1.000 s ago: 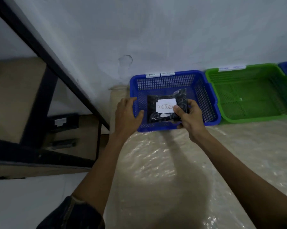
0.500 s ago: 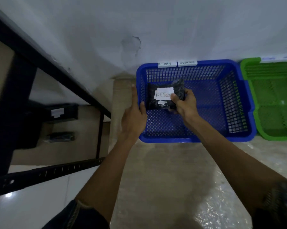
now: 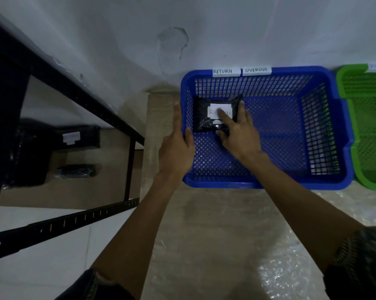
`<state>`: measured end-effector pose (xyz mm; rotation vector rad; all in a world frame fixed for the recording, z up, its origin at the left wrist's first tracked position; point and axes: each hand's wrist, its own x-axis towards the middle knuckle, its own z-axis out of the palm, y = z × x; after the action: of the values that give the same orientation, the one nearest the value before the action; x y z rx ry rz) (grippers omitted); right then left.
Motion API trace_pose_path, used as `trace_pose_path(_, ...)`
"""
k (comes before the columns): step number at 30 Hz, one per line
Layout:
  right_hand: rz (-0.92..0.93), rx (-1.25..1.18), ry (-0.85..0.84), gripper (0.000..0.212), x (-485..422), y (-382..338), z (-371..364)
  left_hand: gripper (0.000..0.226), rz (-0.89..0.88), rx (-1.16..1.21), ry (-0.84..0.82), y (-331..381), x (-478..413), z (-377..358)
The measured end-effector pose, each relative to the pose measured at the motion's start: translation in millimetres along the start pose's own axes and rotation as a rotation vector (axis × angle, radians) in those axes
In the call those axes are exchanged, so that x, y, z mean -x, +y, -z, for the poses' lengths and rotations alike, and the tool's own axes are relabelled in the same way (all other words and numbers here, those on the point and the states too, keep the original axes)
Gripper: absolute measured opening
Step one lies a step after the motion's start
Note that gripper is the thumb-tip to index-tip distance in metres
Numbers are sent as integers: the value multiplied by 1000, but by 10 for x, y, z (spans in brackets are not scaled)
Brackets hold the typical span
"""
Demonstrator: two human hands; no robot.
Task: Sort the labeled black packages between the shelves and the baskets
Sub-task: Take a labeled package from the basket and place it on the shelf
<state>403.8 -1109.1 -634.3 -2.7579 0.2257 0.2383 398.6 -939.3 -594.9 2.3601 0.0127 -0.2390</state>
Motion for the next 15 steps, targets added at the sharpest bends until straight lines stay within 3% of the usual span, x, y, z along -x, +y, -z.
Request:
trace_pose_path(9,-49,52,0,59,-83,-87,-33,63,6,-19,-15,8,4,18)
trace_pose_path(15,-95,-169,-85,82,-43,-96,149,63,-33,-154,23,36,-15,61)
